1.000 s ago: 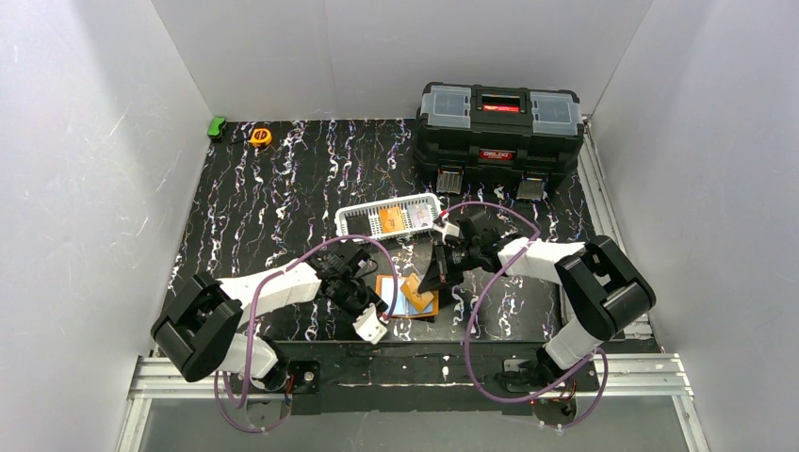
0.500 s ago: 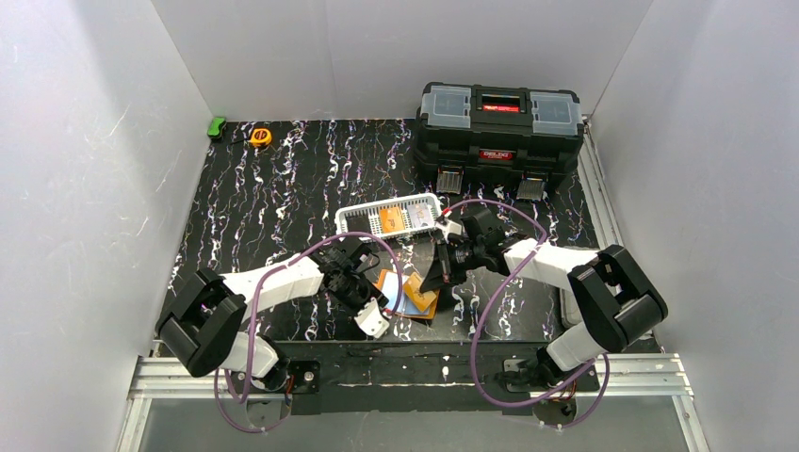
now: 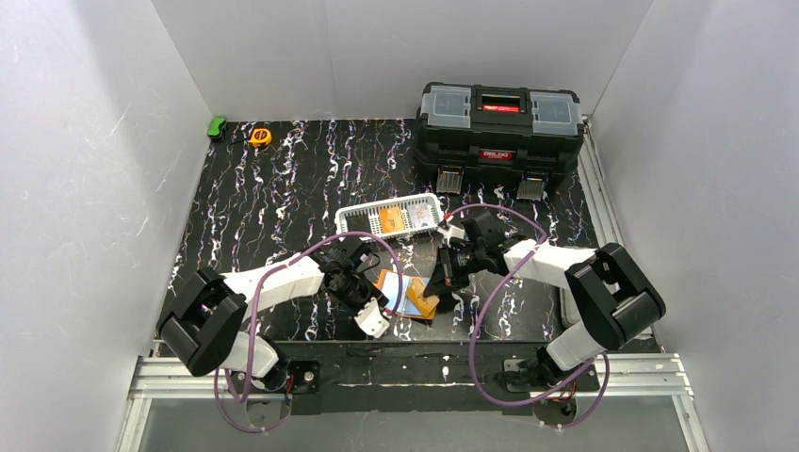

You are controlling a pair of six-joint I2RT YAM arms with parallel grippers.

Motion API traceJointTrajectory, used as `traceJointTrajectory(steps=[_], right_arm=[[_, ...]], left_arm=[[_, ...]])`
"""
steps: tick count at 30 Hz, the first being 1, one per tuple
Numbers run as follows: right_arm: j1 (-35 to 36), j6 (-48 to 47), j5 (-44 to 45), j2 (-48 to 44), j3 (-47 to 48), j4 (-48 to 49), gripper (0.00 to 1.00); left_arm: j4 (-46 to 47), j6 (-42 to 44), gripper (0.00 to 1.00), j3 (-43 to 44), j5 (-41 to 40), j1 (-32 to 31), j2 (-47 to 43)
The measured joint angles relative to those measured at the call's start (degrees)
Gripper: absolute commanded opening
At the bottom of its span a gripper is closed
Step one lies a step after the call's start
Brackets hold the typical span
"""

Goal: Put the credit cards into the card holder
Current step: Insert the credit card into the card holder.

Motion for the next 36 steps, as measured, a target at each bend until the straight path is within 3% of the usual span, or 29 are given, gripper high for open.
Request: traceJointTrajectory(steps=[36], right_arm=[[0.15, 2.93, -0.11, 8.52, 4.79, 2.23, 0.01]], left_arm=[[-2.10, -1.03, 0.35, 0.13, 1.66, -0.94, 0.00]])
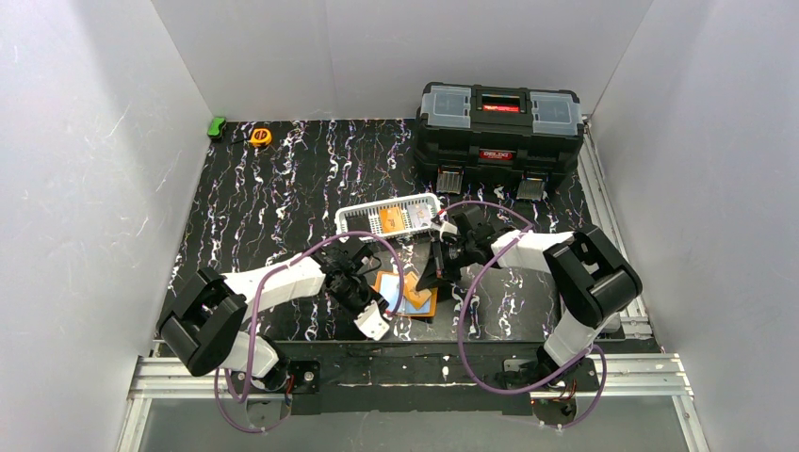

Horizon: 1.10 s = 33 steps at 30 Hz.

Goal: Put the credit cards into the card holder
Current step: Insert the credit card into the card holder.

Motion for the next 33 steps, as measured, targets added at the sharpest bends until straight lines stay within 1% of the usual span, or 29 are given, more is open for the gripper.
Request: traceJointTrajectory(steps=[3, 6, 10, 11, 13, 15, 17, 18, 20, 21, 30, 33], right_arm=[[0.28, 0.07, 0.00, 0.70, 0.22, 0.31, 0.01], [0.42, 0.07, 0.00, 0.85, 0.24, 0.48, 0.01], [0.72, 0.04, 0.00, 0.85, 0.24, 0.55, 0.01], [0.83, 0.04, 0.02, 0.85, 0.24, 0.55, 0.01], [0.98, -0.02, 0.00, 0.85, 0.24, 0.57, 0.01], [1.09, -0.13, -0.02, 0.85, 0.24, 0.59, 0.01], [1.09, -0.17, -0.15, 0.85, 0.24, 0.57, 0.01], [1.09, -0.22, -0.20, 0.85, 0.24, 0.57, 0.01], [1.09, -0.44, -0.22, 0.85, 0.24, 0.59, 0.01], [1.09, -0.46, -0.22, 0.85, 0.24, 0.59, 0.01], [1.09, -1.01, -0.24, 0.85, 0.24, 0.98, 0.01], [1.09, -1.03, -0.24, 0.85, 0.24, 1.31, 0.01]], left_arm=[[-1.68, -0.20, 0.37, 1.14, 0.15, -0.15, 0.00], [-3.74, 0.07, 0.38, 4.02, -0.02, -0.20, 0.00], [-6.27, 2.47, 0.41, 7.98, -0.74, 0.02, 0.04], [-7.28, 5.05, 0.43, 8.63, -1.42, 0.79, 0.50], [-7.43, 12.39, 0.43, 8.52, -2.91, 3.93, 3.98], [-4.09, 17.90, 0.43, 7.15, -3.80, 7.30, 6.34], [-0.79, 22.91, 0.43, 6.47, -3.63, 8.24, 6.51], [-0.39, 23.78, 0.41, 6.40, -3.74, 8.24, 6.58], [-0.20, 24.37, 0.35, 6.40, -3.80, 8.41, 6.69], [-0.24, 24.39, 0.34, 6.43, -3.80, 8.41, 6.73], [-4.11, 25.70, 0.15, 6.64, -3.04, 8.46, 7.17], [-5.16, 24.55, 0.12, 6.64, -2.54, 8.26, 7.23]])
